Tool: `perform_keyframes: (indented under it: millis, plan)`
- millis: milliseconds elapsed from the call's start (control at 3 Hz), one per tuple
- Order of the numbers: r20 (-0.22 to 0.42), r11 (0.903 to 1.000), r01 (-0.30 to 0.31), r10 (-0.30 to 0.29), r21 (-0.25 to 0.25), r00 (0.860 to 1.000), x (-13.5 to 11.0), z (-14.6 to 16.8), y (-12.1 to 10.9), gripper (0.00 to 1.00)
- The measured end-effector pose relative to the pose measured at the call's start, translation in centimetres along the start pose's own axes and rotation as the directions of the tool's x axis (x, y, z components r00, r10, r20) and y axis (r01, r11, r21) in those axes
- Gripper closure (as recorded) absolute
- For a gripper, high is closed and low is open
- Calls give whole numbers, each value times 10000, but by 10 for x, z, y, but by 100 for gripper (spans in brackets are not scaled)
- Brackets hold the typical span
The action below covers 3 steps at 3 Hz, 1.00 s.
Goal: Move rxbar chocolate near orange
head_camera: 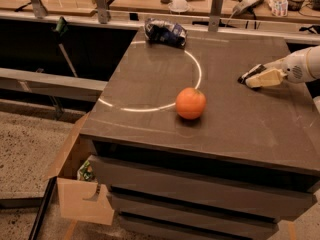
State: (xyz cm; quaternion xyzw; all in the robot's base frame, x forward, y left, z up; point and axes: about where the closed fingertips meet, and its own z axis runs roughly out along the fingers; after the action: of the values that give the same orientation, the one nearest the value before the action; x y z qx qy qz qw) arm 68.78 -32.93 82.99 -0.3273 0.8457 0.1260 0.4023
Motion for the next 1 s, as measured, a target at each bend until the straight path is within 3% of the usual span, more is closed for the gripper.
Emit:
perform_keyframes:
  millis: [667, 1000]
  plan:
    - [0, 10000, 1, -1, -3, 10000, -2, -1, 0, 100]
    - [-231, 9880, 878, -915, -1274, 9955, -11, -30, 69, 100]
